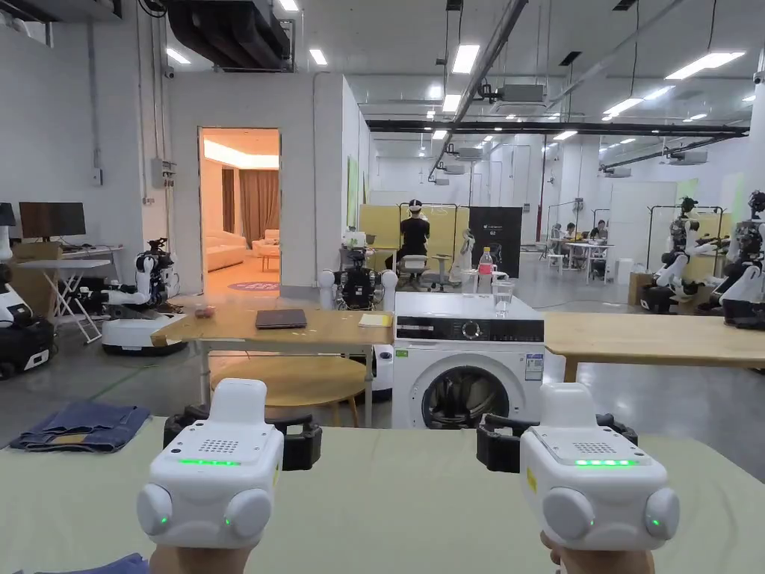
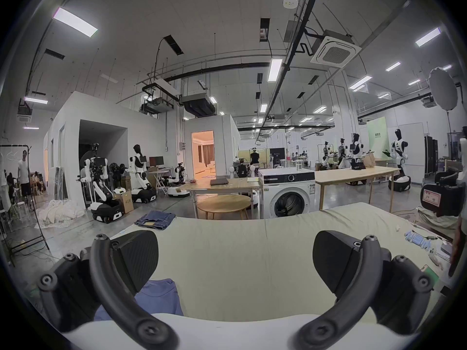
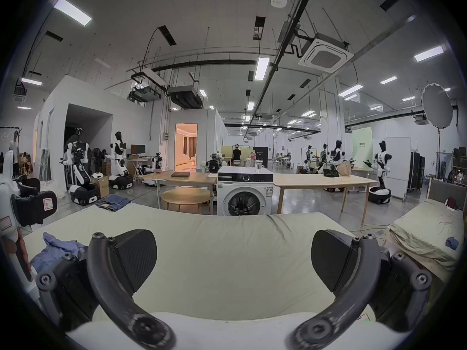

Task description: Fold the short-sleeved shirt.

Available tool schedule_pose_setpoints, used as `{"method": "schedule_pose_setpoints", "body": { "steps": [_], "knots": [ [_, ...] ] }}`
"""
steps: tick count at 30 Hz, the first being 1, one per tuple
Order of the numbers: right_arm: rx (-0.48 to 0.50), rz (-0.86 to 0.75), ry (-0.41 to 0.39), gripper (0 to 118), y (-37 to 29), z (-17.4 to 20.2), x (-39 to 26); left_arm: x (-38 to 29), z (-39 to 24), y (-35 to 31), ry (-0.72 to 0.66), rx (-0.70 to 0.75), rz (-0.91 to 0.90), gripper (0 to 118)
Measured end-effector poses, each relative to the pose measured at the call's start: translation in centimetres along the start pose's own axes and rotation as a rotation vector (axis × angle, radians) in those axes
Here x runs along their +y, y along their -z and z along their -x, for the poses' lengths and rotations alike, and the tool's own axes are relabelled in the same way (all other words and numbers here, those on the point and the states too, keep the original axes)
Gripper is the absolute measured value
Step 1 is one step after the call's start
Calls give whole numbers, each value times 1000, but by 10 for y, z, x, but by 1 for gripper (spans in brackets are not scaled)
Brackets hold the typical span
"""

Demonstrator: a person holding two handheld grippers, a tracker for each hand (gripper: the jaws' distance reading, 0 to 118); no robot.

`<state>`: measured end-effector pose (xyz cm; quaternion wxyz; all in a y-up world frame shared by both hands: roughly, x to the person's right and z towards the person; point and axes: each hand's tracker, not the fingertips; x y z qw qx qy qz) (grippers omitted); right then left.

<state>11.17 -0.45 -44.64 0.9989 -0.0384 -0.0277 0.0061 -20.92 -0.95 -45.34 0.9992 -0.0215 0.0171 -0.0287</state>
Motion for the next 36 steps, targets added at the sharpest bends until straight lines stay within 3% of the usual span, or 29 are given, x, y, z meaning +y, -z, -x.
{"method": "schedule_pose_setpoints", "body": {
  "steps": [36],
  "knots": [
    [-14, 3, 2, 118, -3, -3, -8, -2, -2, -2, -5, 8, -3, 118]
  ]
}}
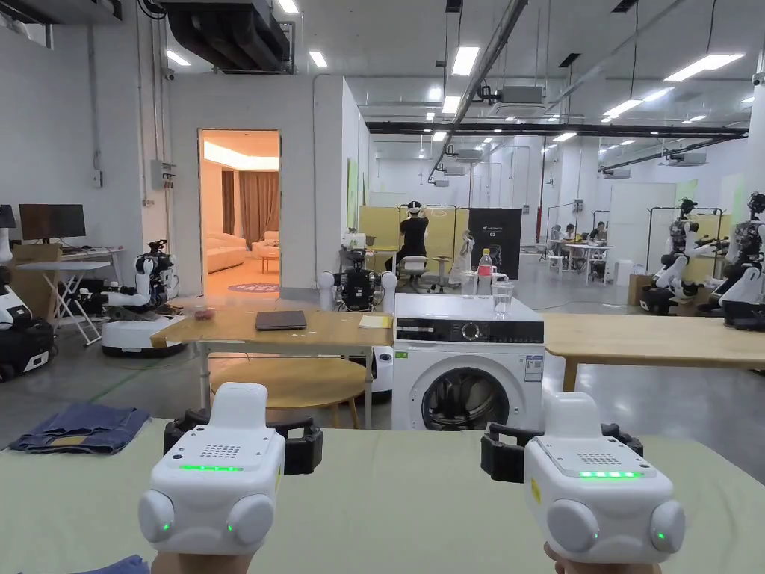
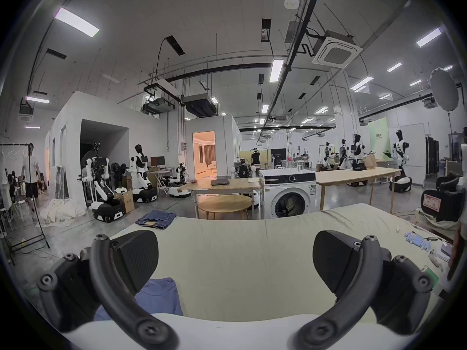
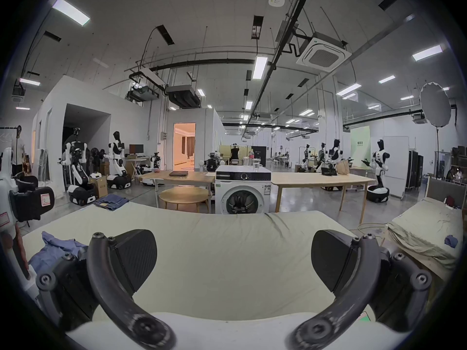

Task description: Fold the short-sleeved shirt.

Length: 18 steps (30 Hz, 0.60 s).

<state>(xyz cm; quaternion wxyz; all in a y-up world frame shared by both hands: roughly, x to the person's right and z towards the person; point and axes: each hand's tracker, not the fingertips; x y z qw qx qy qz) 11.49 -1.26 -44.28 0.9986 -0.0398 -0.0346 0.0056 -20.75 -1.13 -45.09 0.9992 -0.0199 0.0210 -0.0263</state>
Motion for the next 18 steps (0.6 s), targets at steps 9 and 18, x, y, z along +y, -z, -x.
{"method": "schedule_pose_setpoints", "body": {
  "steps": [9, 18],
  "knots": [
    [-45, -52, 5, 0, -12, -3, 4, -5, -8, -6, 110, 50, 28, 0],
    [24, -30, -81, 0, -10, 42, -4, -12, 44, -23, 98, 105, 9, 0]
  ]
}}
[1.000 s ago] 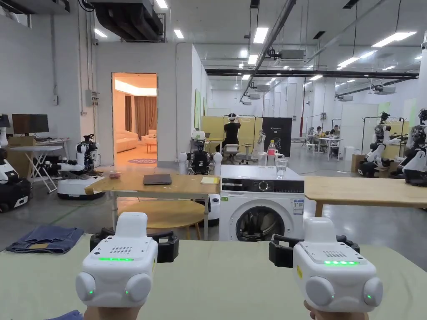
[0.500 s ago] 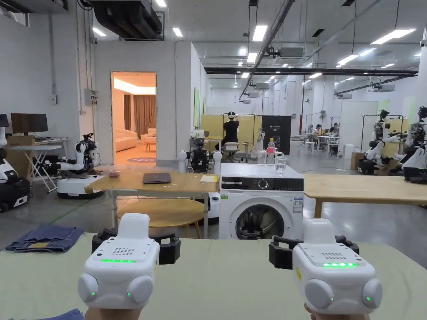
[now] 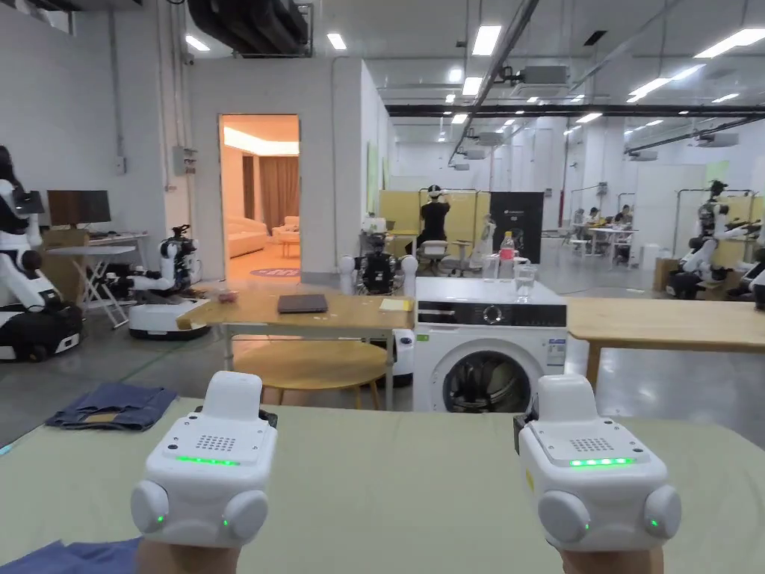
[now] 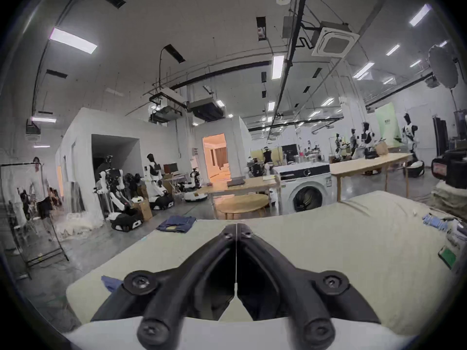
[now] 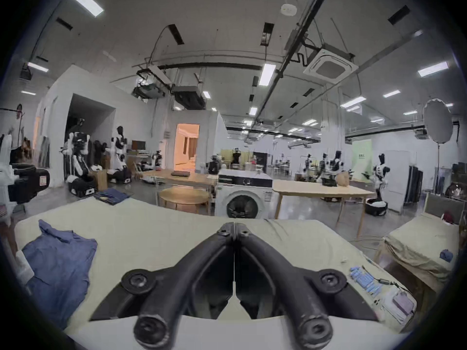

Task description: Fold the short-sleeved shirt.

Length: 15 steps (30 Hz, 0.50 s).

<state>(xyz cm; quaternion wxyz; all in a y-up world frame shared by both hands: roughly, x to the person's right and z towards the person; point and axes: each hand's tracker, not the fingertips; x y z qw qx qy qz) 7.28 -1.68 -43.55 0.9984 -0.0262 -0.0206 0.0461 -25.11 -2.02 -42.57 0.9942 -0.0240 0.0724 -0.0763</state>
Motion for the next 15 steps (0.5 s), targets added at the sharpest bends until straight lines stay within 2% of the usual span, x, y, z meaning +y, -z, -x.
{"method": "schedule_pose_setpoints", "body": {
  "steps": [5, 11, 15],
  "knots": [
    [199, -14, 14, 0, -9, 96, 1, -11, 96, -37, 0, 187, 30, 0],
    [468, 16, 68, 0, -33, 221, -10, -40, 219, -105, 5, 465, 129, 0],
    [551, 66, 93, 0, -47, 261, -24, -76, 272, -118, -16, 492, 354, 0]
  ]
}}
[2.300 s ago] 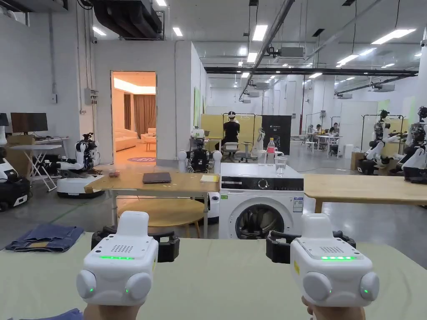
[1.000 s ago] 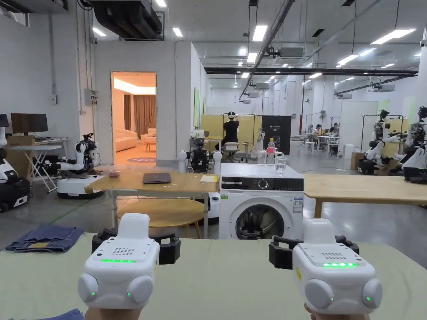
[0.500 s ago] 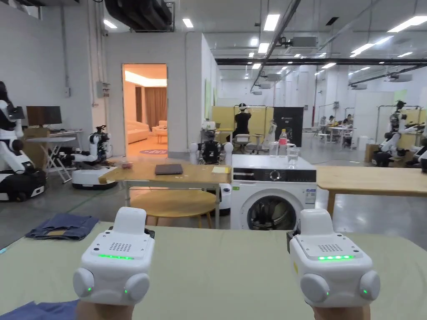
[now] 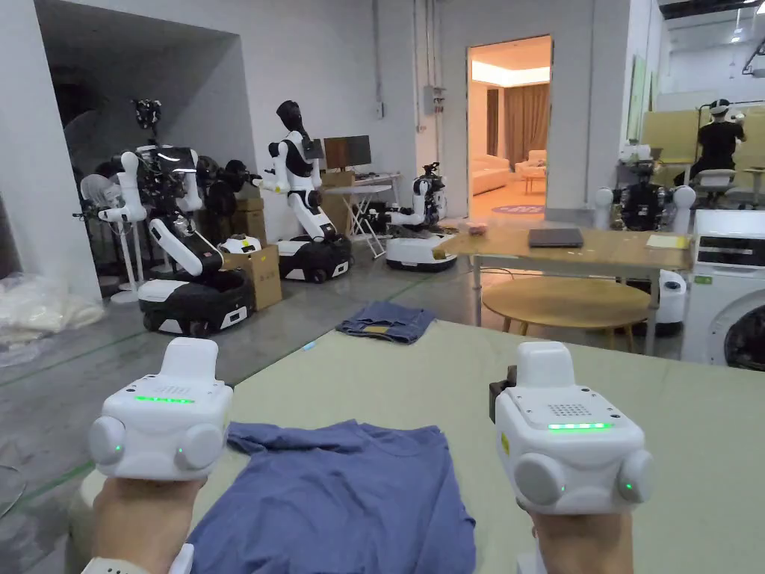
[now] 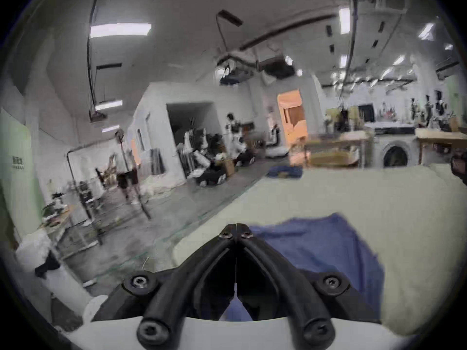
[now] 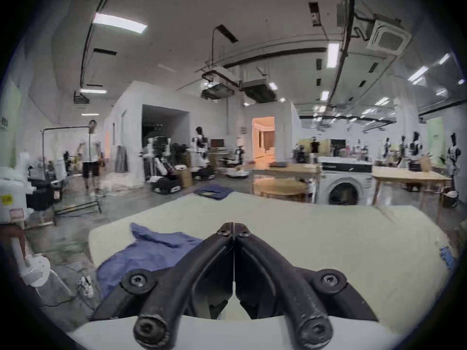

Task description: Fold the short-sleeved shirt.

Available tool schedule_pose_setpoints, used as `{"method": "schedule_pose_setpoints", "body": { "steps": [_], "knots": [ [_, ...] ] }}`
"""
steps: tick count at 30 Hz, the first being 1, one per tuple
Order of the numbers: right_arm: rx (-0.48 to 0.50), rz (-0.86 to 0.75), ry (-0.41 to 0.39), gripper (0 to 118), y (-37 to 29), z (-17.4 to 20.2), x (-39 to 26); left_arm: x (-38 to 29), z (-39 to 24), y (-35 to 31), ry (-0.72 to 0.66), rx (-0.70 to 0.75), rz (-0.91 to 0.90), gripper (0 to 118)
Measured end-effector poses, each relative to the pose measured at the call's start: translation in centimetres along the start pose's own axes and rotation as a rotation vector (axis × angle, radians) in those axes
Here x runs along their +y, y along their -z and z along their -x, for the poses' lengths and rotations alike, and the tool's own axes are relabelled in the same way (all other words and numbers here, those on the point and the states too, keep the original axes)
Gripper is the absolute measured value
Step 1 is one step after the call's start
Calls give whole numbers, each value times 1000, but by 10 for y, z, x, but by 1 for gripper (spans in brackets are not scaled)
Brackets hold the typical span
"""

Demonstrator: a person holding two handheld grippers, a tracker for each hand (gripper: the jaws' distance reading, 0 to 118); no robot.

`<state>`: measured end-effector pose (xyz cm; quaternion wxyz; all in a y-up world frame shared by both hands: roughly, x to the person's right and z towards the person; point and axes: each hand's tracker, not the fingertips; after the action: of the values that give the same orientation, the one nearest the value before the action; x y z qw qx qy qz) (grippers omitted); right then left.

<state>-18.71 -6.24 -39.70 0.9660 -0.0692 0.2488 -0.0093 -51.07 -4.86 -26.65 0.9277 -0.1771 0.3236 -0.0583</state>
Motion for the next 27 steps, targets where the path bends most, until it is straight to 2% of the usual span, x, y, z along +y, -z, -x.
{"method": "schedule_pose_setpoints", "body": {
  "steps": [3, 4, 6, 7, 8, 9, 10, 11, 13, 17, 18, 21, 23, 25, 26, 27],
  "knots": [
    [20, 20, 8, 0, 5, 6, -12, -20, 3, 34, -60, -133, 188, 0],
    [13, 44, 13, 0, 25, 5, -24, -27, -2, 45, -69, -168, 255, 0],
    [7, 64, 39, 0, 38, -3, -32, -38, -25, 73, -63, -218, 306, 0],
    [3, 70, 41, 0, 42, -8, -35, -41, -36, 85, -74, -253, 335, 22],
    [-4, 65, 35, 0, 30, -7, -33, -44, -50, 98, -90, -297, 355, 64],
    [-14, 67, 33, 0, 31, -12, -35, -47, -66, 113, -110, -337, 386, 116],
    [-23, 69, 31, 0, 34, -18, -38, -52, -80, 122, -121, -371, 431, 117],
    [-35, 73, 26, 0, 38, -24, -40, -57, -95, 125, -120, -423, 365, 116],
    [-59, 80, 5, 0, 35, -30, -43, -63, -127, 149, -114, -400, 447, 116],
    [-93, 94, -29, 0, 42, -46, -57, -60, -181, 149, -51, -433, 511, 116],
    [-100, 97, -35, 0, 43, -51, -61, -66, -196, 187, -12, -438, 525, 116],
    [-121, 116, -52, 0, 51, -65, -74, -74, -231, 211, 83, -397, 548, 116],
    [-135, 126, -56, 0, 54, -74, -79, -93, -250, 261, 98, -400, 618, 114],
    [-153, 134, -57, 0, 59, -83, -85, -108, -262, 283, 171, -407, 704, 101],
    [-165, 135, -58, 0, 60, -86, -86, -105, -256, 228, 216, -381, 552, 95],
    [-168, 137, -56, 0, 61, -90, -87, -102, -250, 206, 151, -373, 484, 93]
  ]
}}
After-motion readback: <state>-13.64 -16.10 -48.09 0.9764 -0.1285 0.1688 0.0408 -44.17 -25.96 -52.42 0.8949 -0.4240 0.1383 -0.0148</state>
